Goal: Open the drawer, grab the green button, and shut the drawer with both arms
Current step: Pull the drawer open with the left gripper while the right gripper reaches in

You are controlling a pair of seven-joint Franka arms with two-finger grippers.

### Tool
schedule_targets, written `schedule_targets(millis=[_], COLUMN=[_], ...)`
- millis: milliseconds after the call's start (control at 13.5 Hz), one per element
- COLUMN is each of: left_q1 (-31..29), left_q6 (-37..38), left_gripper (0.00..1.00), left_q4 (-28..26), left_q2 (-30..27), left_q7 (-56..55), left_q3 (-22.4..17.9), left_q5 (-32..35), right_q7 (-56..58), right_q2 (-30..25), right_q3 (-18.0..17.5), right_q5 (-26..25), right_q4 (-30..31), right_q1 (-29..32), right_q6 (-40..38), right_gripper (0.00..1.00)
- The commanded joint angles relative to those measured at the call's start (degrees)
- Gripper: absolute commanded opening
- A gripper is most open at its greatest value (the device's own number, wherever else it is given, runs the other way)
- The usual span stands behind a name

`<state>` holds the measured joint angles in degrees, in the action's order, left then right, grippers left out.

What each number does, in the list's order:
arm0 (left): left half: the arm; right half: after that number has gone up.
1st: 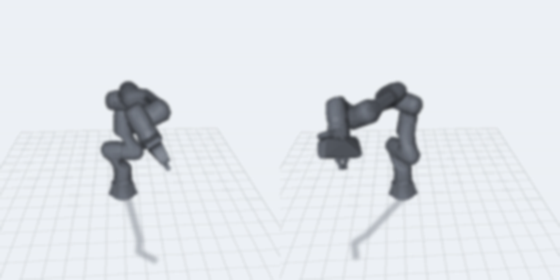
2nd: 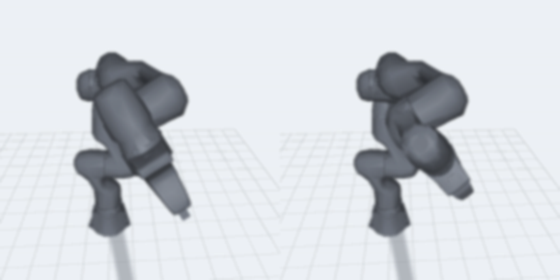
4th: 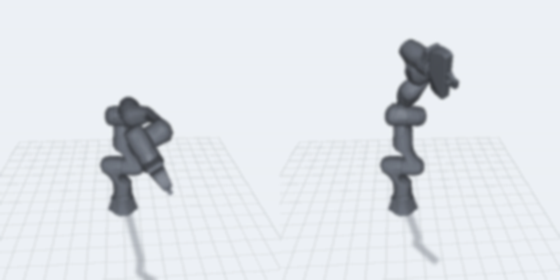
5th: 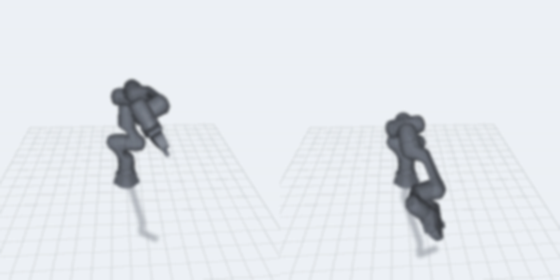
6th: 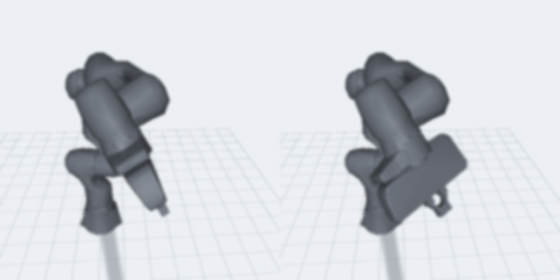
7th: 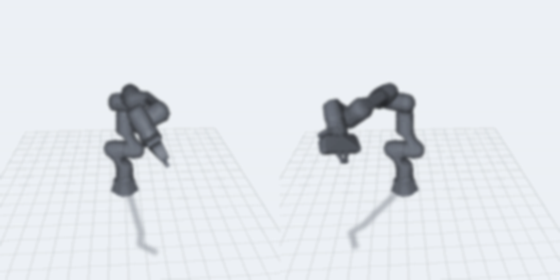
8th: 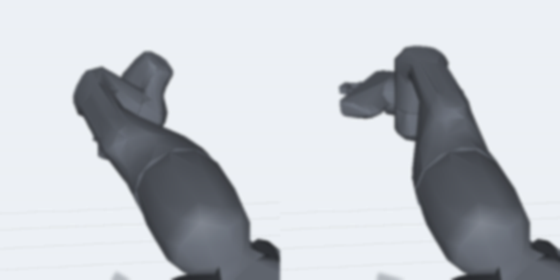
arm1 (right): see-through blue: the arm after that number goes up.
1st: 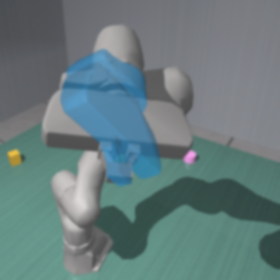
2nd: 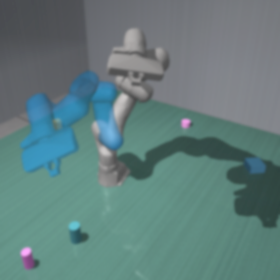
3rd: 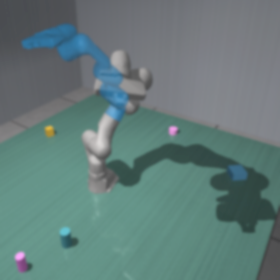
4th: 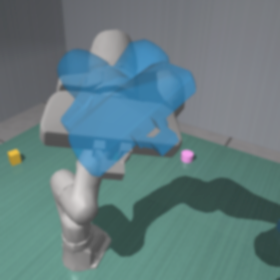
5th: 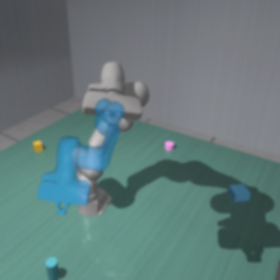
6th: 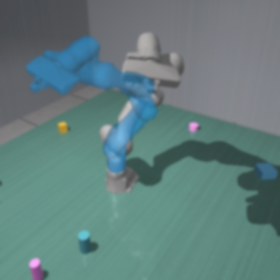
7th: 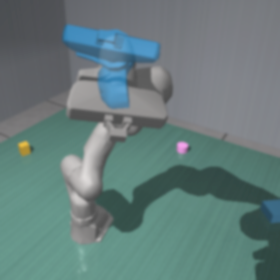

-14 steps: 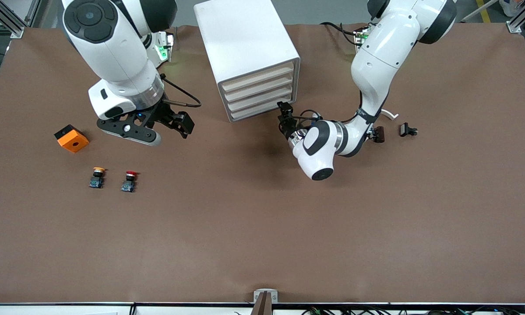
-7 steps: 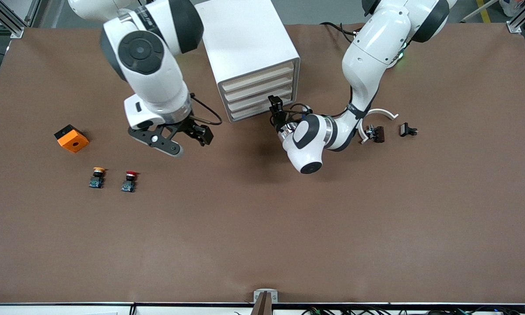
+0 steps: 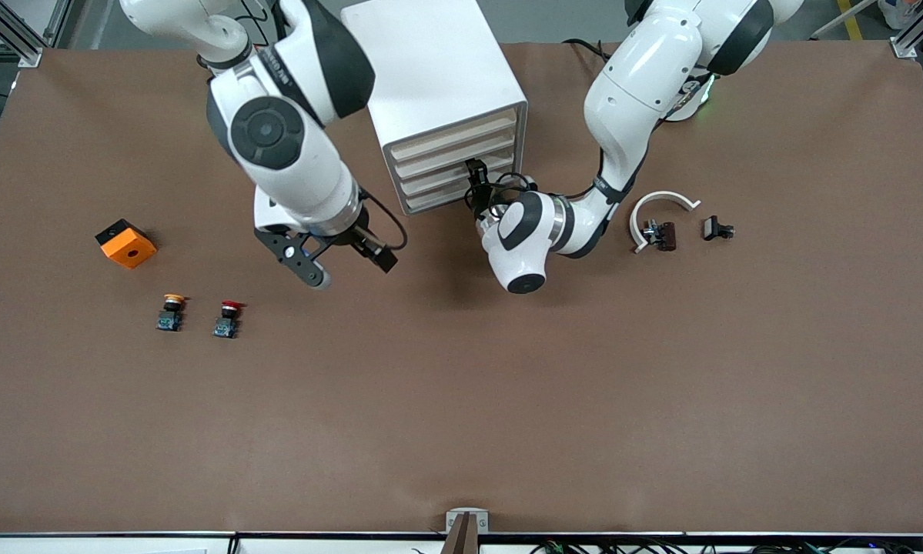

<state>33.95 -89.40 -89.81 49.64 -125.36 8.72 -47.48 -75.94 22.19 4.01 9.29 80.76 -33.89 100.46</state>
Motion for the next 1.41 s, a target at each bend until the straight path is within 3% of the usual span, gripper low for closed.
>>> schedule_targets(millis=[0,222,815,1111,1185,1259,1333], left_q1=[0.4,0.1,-0.9,-3.9,-4.5,-4.9,-5.3], left_q6=[0.6,0.5,0.4,-1.6,-2.1,-2.4,-2.8], left_gripper=[0.09,0.0,0.0,0.0,0.07,0.21,0.41], left_q4=[0.5,1.0,6.5,8.2,8.5,8.6,8.7], left_q2=[0.3,0.2,0.1,0.3,0.3,0.3,0.2], left_q7=[-0.9,-0.9,-0.8,0.4,0.8,0.7,0.7], left_q3=[-0.5,-1.4,-9.2,-9.5,-9.5,-9.5,-9.5], left_q5=[-1.1,-0.8,-1.0,-1.0,-1.0,-1.0,-1.1], right_q7=[-8.8,-13.6,-17.0,-19.4,-20.2,-21.1,-22.4], right_q2=[0.0,0.0,0.0,0.0,0.0,0.0,0.2], right_q3=[-0.3,-0.4,-0.5,-0.5,-0.5,-0.4,-0.4], right_q5=[2.6,2.7,3.1,2.7,2.7,2.5,2.5], right_q4=[-0.1,-0.1,-0.2,0.2,0.5,0.5,0.5], right_q1=[1.0,0.5,-0.5,-2.3,-2.7,-3.1,-3.1], right_q6=[1.9,3.3,3.4,4.7,4.8,4.8,4.8], right_gripper=[1.0,1.0,1.0,1.0,1.0,1.0,1.0])
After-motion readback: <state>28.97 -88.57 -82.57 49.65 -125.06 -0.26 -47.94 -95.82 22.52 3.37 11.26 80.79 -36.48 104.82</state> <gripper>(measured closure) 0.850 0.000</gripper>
